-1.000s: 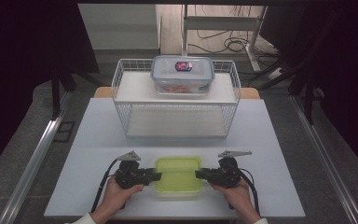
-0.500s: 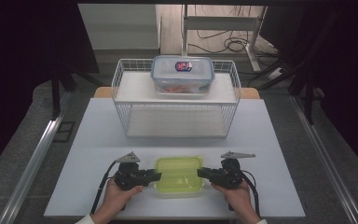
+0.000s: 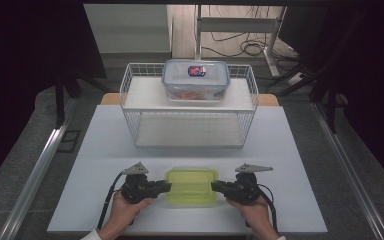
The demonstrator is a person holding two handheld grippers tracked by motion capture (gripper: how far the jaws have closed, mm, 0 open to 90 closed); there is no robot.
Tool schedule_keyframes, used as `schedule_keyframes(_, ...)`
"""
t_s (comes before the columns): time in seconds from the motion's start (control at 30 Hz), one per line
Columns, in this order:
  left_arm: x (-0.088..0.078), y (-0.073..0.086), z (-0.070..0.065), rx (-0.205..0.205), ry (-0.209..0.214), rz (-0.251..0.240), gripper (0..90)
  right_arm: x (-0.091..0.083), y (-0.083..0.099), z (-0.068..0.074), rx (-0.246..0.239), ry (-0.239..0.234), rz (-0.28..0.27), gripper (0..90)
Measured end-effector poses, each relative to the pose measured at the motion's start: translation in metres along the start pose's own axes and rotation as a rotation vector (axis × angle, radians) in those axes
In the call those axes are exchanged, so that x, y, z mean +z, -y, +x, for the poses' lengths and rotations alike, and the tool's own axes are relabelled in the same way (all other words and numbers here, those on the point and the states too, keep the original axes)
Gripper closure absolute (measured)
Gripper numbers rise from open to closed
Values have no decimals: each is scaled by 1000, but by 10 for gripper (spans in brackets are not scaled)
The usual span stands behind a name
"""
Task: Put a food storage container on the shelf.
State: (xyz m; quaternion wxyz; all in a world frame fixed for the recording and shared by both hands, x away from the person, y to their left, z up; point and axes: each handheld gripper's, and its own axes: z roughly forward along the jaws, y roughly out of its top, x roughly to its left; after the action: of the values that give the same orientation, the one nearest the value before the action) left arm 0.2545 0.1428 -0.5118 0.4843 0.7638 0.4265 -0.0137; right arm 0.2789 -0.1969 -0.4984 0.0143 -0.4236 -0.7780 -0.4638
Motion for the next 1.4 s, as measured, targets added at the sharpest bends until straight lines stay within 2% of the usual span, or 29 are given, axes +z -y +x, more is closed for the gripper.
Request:
schedule_keyframes(0.77,-10,-6,-6,55,-23,-41,771,-7,-8,10,-60,6,-45,798)
schedule_keyframes(1.13,-16,-15,-9,83,-36,-51,769,-11,-19,14,-91,9,-59,798)
schedule_keyframes(1.4,-29,-31,-14,108,-37,-73,768,-20,-35,22,-122,11,-85,798)
